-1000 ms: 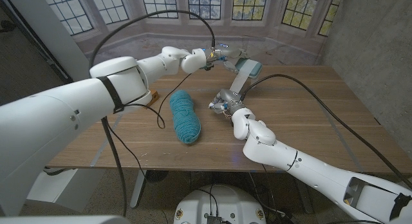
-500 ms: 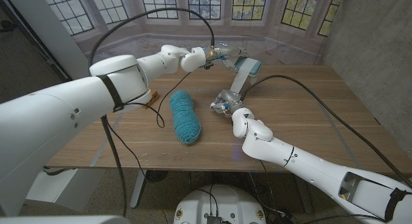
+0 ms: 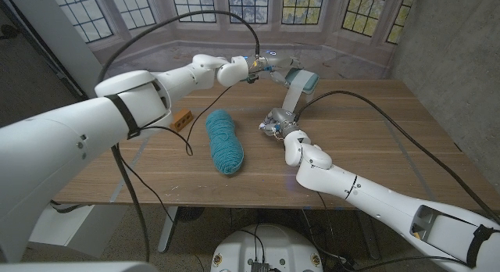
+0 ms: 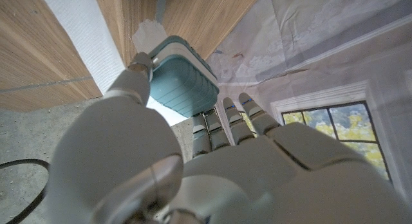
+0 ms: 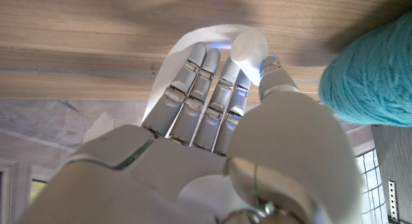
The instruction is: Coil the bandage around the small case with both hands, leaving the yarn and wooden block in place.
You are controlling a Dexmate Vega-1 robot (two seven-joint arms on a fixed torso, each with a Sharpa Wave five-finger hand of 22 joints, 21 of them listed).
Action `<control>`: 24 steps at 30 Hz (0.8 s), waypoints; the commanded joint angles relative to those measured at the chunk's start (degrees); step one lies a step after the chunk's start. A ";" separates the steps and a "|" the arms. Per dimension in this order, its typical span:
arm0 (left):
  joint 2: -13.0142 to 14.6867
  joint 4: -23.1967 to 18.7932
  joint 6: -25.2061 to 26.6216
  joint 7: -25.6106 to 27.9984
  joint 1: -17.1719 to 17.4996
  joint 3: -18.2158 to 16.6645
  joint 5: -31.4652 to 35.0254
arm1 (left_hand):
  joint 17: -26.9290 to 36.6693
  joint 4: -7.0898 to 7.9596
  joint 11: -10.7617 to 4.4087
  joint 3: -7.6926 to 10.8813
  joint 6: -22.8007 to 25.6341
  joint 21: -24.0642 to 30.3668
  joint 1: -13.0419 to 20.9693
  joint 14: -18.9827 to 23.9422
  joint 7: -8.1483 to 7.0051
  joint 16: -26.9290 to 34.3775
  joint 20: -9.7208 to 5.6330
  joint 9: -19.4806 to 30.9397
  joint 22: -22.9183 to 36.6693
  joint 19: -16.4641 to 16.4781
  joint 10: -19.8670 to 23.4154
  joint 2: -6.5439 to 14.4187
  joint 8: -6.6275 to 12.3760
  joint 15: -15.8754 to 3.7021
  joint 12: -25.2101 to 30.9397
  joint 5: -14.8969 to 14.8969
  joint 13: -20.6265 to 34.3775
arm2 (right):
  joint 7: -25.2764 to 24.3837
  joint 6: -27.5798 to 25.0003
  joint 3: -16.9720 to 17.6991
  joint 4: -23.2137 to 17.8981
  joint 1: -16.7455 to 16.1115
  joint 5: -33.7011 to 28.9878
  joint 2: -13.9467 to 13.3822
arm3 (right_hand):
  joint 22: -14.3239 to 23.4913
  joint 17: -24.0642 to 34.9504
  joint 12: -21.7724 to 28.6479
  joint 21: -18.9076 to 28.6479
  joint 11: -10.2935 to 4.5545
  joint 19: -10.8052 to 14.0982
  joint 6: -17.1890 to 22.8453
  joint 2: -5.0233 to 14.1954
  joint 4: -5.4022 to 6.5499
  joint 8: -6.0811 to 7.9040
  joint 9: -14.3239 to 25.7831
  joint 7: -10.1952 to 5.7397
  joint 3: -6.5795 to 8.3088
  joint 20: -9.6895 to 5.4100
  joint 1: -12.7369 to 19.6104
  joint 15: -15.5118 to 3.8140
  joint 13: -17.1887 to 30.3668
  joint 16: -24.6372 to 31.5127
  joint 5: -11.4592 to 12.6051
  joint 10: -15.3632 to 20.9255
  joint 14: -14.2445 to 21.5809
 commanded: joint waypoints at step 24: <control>5.18 -9.20 0.88 -5.25 4.63 -8.54 2.17 | 0.06 0.46 0.28 1.04 0.57 0.07 -0.37 0.05 0.10 -0.12 0.06 0.06 0.19 0.07 0.21 0.63 11.06 0.21 0.30 0.24 0.31 | -1.36 5.48 0.43 4.51 1.26 -2.85 -2.31 | 0.12 0.34 0.04 0.02 -0.63 0.16 0.44 -0.25 -0.03 0.02 0.16 -0.63 0.51 -0.91 1.12 -6.15 0.36 -0.50 0.29 0.45 0.99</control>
